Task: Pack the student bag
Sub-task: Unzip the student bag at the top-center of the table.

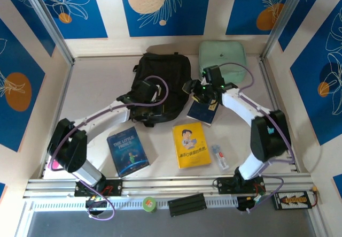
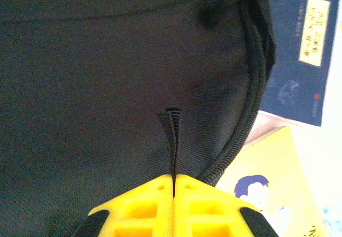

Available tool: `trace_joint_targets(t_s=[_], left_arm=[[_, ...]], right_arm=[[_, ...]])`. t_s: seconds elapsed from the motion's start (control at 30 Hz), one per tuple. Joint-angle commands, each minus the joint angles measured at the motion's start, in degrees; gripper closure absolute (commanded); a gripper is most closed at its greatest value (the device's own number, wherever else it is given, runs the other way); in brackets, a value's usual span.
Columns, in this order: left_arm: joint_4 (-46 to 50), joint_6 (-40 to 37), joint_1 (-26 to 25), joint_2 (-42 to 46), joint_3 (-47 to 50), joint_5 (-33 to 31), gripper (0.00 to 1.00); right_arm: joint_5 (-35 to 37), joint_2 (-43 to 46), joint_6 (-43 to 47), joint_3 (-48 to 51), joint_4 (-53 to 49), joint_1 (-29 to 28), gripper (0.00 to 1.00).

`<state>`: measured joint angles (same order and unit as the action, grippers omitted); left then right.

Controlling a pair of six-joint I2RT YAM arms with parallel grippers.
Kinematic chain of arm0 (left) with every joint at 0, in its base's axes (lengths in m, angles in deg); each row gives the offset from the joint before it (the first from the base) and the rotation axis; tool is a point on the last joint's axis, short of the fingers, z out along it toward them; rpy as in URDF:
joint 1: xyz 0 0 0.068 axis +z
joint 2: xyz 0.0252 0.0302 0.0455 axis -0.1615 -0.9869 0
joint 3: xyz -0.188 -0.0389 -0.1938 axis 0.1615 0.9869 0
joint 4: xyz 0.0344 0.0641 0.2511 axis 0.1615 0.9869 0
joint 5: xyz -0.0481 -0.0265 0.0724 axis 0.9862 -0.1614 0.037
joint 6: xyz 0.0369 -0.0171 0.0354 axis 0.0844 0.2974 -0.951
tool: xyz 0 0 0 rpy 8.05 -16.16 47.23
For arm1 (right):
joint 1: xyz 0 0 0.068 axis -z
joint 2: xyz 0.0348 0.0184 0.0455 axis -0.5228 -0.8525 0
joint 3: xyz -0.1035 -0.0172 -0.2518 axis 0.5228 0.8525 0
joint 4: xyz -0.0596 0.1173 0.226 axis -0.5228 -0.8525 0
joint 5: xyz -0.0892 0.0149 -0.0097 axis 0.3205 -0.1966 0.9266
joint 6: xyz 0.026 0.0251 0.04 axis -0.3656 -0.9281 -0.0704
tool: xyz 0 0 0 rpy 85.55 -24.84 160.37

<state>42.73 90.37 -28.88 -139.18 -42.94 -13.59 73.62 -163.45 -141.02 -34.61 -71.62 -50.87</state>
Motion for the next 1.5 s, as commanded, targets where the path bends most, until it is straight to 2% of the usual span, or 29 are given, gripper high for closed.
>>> trace_joint_targets(t_s=[0.0, 0.1, 0.23, 0.5, 0.57, 0.67, 0.83, 0.87, 0.97, 1.13, 1.3, 1.47], left_arm=[[-4.6, -1.9, -0.86, -2.47, -3.68, 4.35, 1.0], [-5.42, -1.8, -1.35, -4.09, -4.15, 5.34, 1.0], [-8.3, -1.72, -1.95, -4.74, -2.69, 7.57, 1.0], [-9.54, -1.45, -2.59, -5.63, -1.46, 8.11, 1.0], [-9.14, -1.43, -2.55, -5.53, -1.38, 7.56, 1.0], [-7.26, -1.24, -2.59, -5.24, -1.38, 5.71, 1.0], [-1.6, -2.23, -2.53, -3.51, -1.4, 0.41, 1.0], [-0.12, -2.96, -2.39, -3.07, -1.5, -0.56, 1.0], [5.71, -4.1, 0.06, -1.63, -1.6, -4.32, 1.0], [7.4, -6.11, 6.14, 3.6, 2.81, -4.92, 1.0], [6.86, -6.93, 10.22, 7.75, 7.51, -5.42, 1.0], [3.34, -6.85, 10.7, 10.92, 12.02, -3.58, 1.0]], right_arm=[[-2.76, 3.77, -6.61, 6.35, -2.03, 1.42, 0.31], [-5.66, 6.4, -11.55, 10.98, 0.95, 0.62, 0.23], [-8.31, 5.19, -15.51, 12.76, 6.37, -1.83, 0.12], [-7.42, -1.86, -17.79, 10.1, 9.99, -5.02, 0.12], [-7.04, -3.23, -17.88, 9.52, 9.93, -5.84, 0.18], [-6.5, -4.8, -17.8, 9.51, 10.79, -6.09, 0.45], [-3.61, -5.91, -15.02, 8.51, 9.99, -5.5, 0.78], [-2.41, -5.92, -14.08, 8.02, 8.8, -5.6, 0.82], [2.65, -5.68, -11.45, 6.34, 4.31, -5.46, 0.86], [8.26, -5.76, -8.8, 4.36, -0.67, -4.78, 0.91], [8.53, -7.22, -7.17, 2.75, -0.21, -3.68, 0.93], [4.97, -8.86, -4.43, 0.96, 4.09, -3.76, 0.93]])
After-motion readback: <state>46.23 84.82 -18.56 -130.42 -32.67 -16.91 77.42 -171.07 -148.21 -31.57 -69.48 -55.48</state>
